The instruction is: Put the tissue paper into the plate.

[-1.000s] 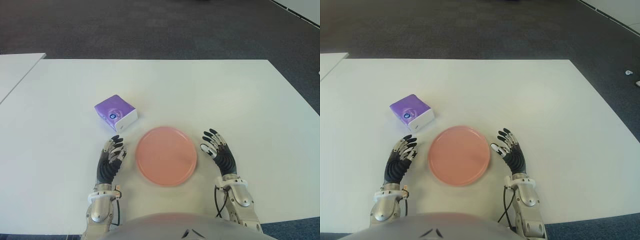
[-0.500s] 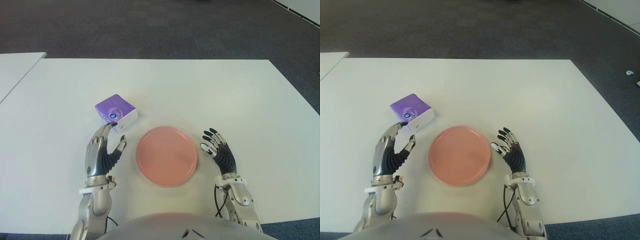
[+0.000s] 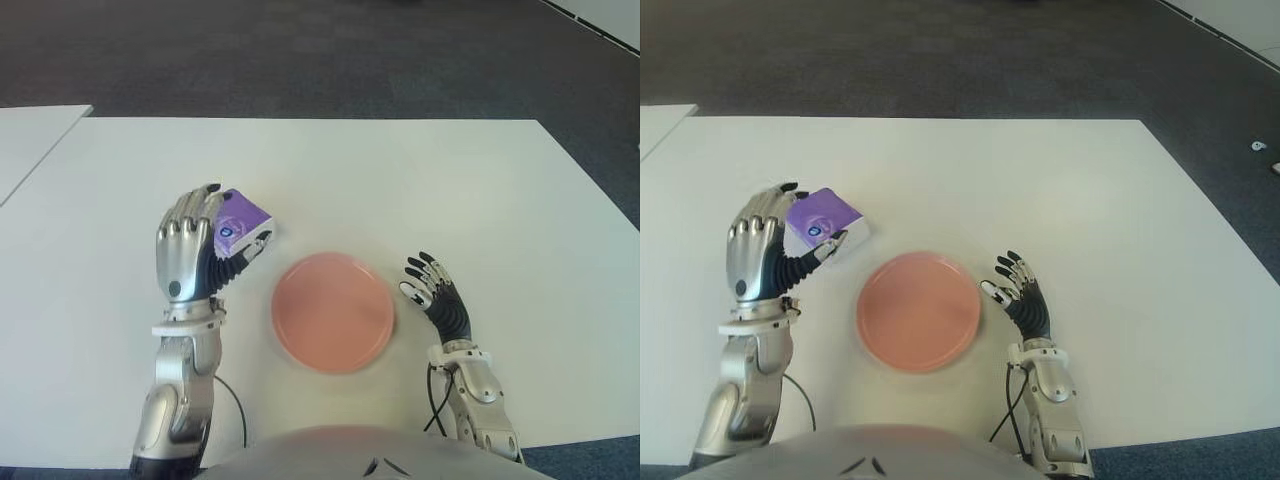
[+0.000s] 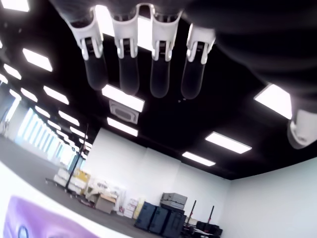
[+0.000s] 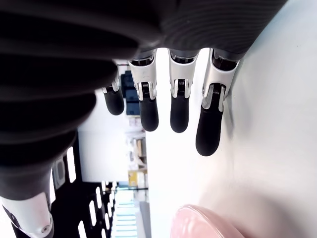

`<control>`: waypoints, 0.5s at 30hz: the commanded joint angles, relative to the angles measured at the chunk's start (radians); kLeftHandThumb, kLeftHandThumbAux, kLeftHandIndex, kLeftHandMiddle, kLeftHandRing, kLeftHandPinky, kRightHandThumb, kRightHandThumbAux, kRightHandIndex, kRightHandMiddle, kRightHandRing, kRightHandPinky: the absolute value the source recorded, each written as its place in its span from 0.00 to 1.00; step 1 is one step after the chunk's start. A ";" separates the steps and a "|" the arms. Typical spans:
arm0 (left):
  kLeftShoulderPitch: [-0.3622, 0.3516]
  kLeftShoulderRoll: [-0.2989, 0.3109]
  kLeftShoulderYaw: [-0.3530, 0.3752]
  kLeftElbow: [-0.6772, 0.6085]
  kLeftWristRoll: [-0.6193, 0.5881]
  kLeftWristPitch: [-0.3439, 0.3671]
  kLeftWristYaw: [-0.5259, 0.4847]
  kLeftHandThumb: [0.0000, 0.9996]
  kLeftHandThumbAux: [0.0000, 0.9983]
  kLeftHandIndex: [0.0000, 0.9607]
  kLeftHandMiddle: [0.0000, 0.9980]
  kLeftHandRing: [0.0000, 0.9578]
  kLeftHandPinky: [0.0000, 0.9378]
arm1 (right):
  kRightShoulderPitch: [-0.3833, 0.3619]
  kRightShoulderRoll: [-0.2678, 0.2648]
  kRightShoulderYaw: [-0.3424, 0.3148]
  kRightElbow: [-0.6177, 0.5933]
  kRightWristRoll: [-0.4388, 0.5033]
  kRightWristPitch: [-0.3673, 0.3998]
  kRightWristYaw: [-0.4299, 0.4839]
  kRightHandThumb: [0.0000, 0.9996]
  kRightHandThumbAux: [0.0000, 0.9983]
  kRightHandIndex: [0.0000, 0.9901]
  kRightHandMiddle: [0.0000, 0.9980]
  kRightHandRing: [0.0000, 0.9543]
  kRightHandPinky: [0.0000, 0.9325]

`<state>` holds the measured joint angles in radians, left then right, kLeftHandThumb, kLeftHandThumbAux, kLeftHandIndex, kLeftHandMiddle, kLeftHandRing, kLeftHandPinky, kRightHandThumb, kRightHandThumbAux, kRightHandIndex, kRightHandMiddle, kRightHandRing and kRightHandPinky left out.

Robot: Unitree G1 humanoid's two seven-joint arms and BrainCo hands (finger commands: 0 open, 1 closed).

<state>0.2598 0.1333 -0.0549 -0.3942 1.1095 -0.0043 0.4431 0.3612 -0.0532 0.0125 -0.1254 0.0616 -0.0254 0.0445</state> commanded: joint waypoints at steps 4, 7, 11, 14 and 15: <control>-0.118 0.007 -0.045 0.104 0.082 0.116 -0.050 0.33 0.34 0.27 0.19 0.18 0.19 | 0.033 0.007 -0.005 0.094 -0.009 0.092 -0.016 0.34 0.70 0.11 0.21 0.20 0.22; -0.165 0.007 -0.064 0.128 0.102 0.164 -0.082 0.35 0.32 0.26 0.17 0.16 0.17 | 0.030 0.008 -0.006 0.096 -0.007 0.095 -0.018 0.34 0.70 0.11 0.21 0.21 0.23; -0.231 0.008 -0.089 0.169 0.118 0.215 -0.119 0.36 0.31 0.25 0.16 0.15 0.17 | 0.027 0.010 -0.005 0.099 -0.007 0.096 -0.022 0.35 0.70 0.11 0.21 0.21 0.23; -0.284 0.010 -0.109 0.211 0.121 0.247 -0.138 0.36 0.30 0.24 0.16 0.14 0.17 | 0.026 0.011 -0.005 0.101 -0.009 0.095 -0.024 0.35 0.69 0.12 0.21 0.21 0.24; -0.288 0.013 -0.112 0.215 0.119 0.252 -0.138 0.36 0.30 0.24 0.15 0.14 0.17 | 0.026 0.012 -0.004 0.102 -0.009 0.094 -0.024 0.35 0.69 0.12 0.21 0.21 0.24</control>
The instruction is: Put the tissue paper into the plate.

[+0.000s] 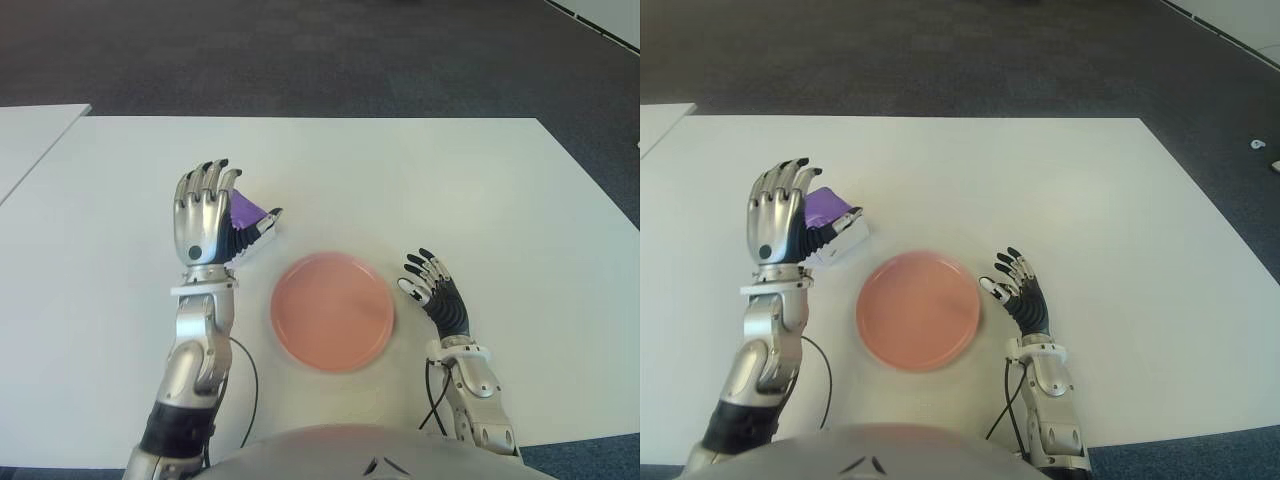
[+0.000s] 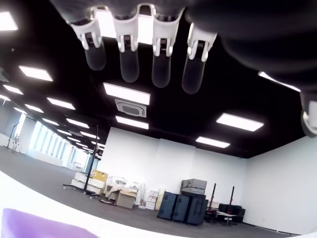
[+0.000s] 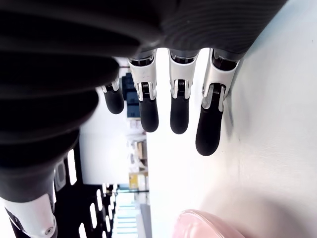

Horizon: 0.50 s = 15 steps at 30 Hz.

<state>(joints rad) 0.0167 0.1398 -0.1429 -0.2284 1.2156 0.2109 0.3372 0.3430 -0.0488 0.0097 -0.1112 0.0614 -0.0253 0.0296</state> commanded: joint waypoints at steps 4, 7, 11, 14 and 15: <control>-0.161 0.027 -0.034 0.217 -0.023 0.042 -0.006 0.35 0.28 0.24 0.15 0.12 0.16 | 0.040 0.008 -0.003 0.100 -0.008 0.081 -0.008 0.35 0.69 0.12 0.22 0.22 0.24; -0.185 0.056 -0.040 0.284 -0.048 0.022 0.014 0.35 0.26 0.24 0.15 0.12 0.16 | 0.039 0.009 -0.006 0.110 -0.006 0.064 -0.005 0.35 0.68 0.13 0.22 0.22 0.25; -0.212 0.094 -0.055 0.358 -0.081 -0.010 0.036 0.34 0.23 0.25 0.13 0.10 0.14 | 0.040 0.010 -0.008 0.118 -0.005 0.045 -0.001 0.35 0.68 0.13 0.22 0.22 0.24; -0.220 0.120 -0.070 0.390 -0.099 -0.030 0.032 0.34 0.22 0.24 0.12 0.09 0.14 | 0.041 0.011 -0.009 0.122 -0.007 0.038 -0.003 0.35 0.68 0.13 0.22 0.22 0.23; -0.222 0.125 -0.075 0.394 -0.103 -0.031 0.032 0.34 0.21 0.24 0.12 0.09 0.14 | 0.041 0.011 -0.009 0.123 -0.008 0.037 -0.004 0.35 0.68 0.14 0.22 0.22 0.23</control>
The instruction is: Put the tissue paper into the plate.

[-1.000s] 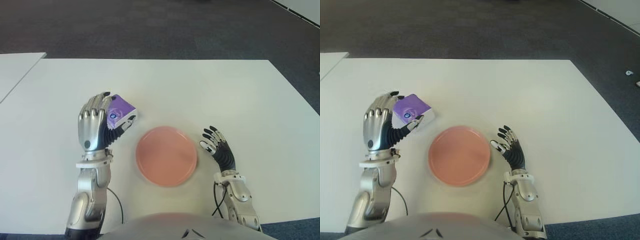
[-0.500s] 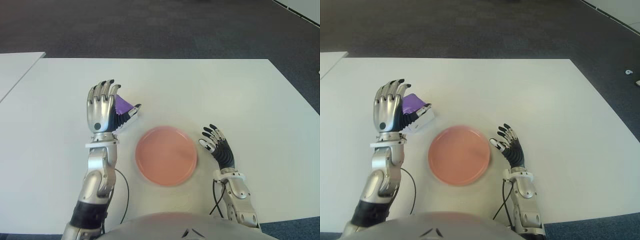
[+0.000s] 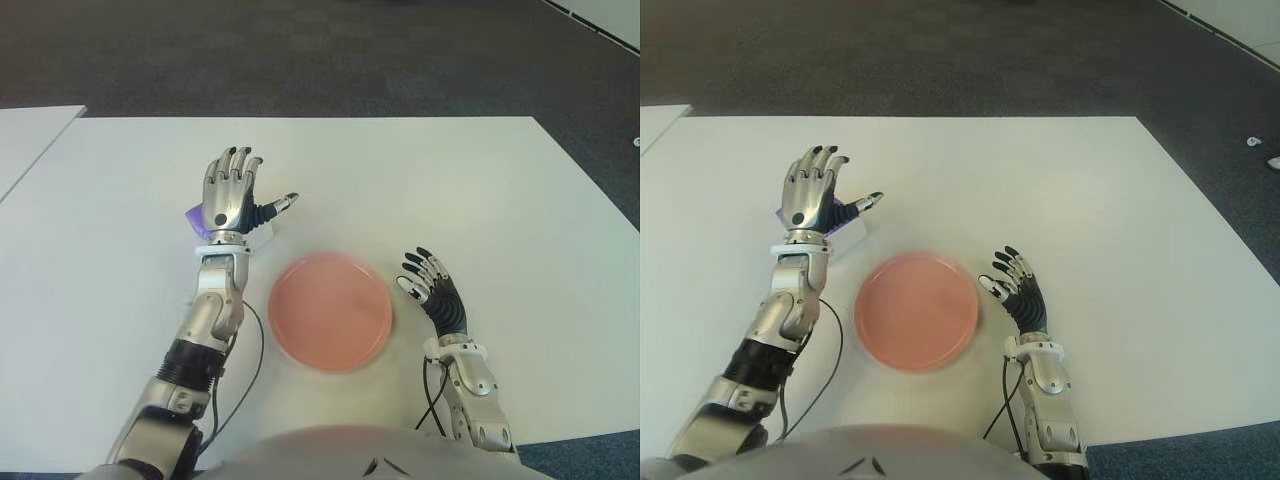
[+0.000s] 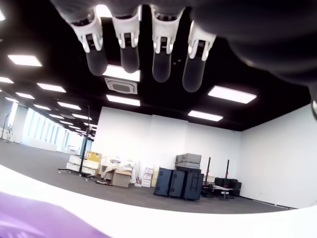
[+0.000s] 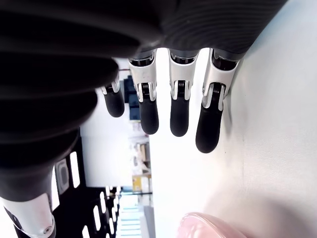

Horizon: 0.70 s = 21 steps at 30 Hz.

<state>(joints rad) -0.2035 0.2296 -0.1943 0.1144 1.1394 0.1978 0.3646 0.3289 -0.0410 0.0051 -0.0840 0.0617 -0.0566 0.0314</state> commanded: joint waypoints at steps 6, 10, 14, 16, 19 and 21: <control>-0.033 0.048 -0.067 0.155 -0.057 -0.033 0.031 0.33 0.22 0.21 0.10 0.07 0.11 | 0.057 0.003 -0.007 0.095 -0.008 0.063 -0.002 0.34 0.69 0.14 0.22 0.22 0.23; -0.054 0.056 -0.093 0.231 -0.074 -0.041 0.054 0.31 0.22 0.17 0.06 0.02 0.05 | 0.060 0.003 -0.009 0.088 -0.005 0.071 -0.001 0.34 0.69 0.13 0.22 0.22 0.23; -0.080 0.060 -0.117 0.321 -0.087 -0.044 0.080 0.29 0.20 0.13 0.02 0.00 0.01 | 0.062 0.003 -0.012 0.086 -0.002 0.073 0.000 0.33 0.70 0.13 0.23 0.22 0.22; -0.088 0.062 -0.127 0.346 -0.093 -0.042 0.088 0.28 0.20 0.11 0.01 0.00 0.00 | 0.062 0.003 -0.013 0.084 -0.002 0.072 0.000 0.32 0.70 0.13 0.23 0.22 0.22; -0.096 0.064 -0.139 0.363 -0.099 -0.033 0.092 0.27 0.19 0.10 0.00 0.00 0.00 | 0.064 0.003 -0.013 0.080 -0.004 0.075 0.000 0.31 0.70 0.12 0.22 0.21 0.21; -0.100 0.066 -0.150 0.368 -0.099 -0.020 0.084 0.27 0.18 0.09 0.00 0.00 0.00 | 0.066 0.002 -0.012 0.073 -0.006 0.084 -0.003 0.31 0.70 0.12 0.22 0.21 0.21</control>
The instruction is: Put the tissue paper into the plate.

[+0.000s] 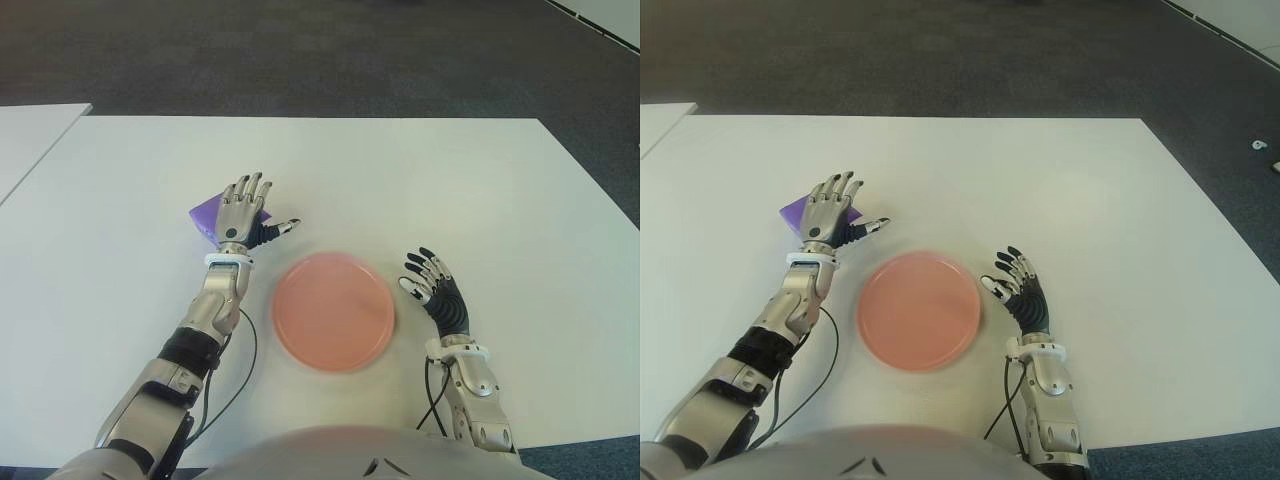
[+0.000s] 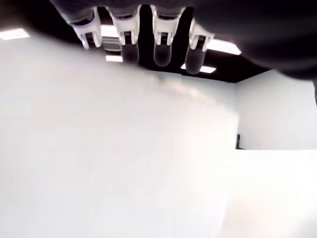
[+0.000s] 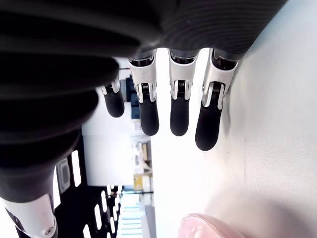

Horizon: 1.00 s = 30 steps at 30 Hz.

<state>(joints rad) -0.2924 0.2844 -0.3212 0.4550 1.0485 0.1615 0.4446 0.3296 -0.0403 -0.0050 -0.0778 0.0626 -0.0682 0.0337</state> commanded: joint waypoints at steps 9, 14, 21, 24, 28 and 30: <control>-0.001 0.017 -0.051 0.000 -0.019 0.067 -0.029 0.26 0.16 0.09 0.00 0.00 0.00 | 0.064 0.002 -0.006 0.060 -0.008 0.118 -0.013 0.30 0.69 0.12 0.22 0.22 0.22; 0.000 0.020 -0.062 -0.002 -0.029 0.083 -0.032 0.26 0.16 0.09 0.00 0.00 0.00 | 0.060 0.004 -0.011 0.067 0.001 0.116 -0.008 0.30 0.69 0.12 0.22 0.22 0.23; -0.007 0.023 -0.074 0.006 -0.037 0.102 -0.048 0.24 0.17 0.10 0.00 0.00 0.00 | 0.055 0.002 -0.014 0.078 0.000 0.104 -0.005 0.30 0.69 0.12 0.23 0.23 0.24; -0.013 0.027 -0.081 0.019 -0.035 0.109 -0.052 0.23 0.17 0.10 0.00 0.00 0.00 | 0.053 0.002 -0.015 0.082 0.000 0.099 -0.003 0.30 0.69 0.13 0.23 0.23 0.24; -0.018 0.029 -0.089 0.025 -0.038 0.116 -0.052 0.23 0.17 0.10 0.00 0.00 0.00 | 0.051 0.001 -0.017 0.086 0.000 0.097 -0.001 0.31 0.69 0.13 0.23 0.23 0.25; -0.023 0.028 -0.095 0.035 -0.035 0.128 -0.051 0.23 0.17 0.10 0.00 0.00 0.00 | 0.049 0.001 -0.020 0.090 0.004 0.095 0.001 0.32 0.69 0.13 0.23 0.24 0.25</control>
<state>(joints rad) -0.3015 0.3055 -0.4056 0.4689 1.0189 0.2746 0.4170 0.3291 -0.0392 -0.0137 -0.0829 0.0647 -0.0556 0.0376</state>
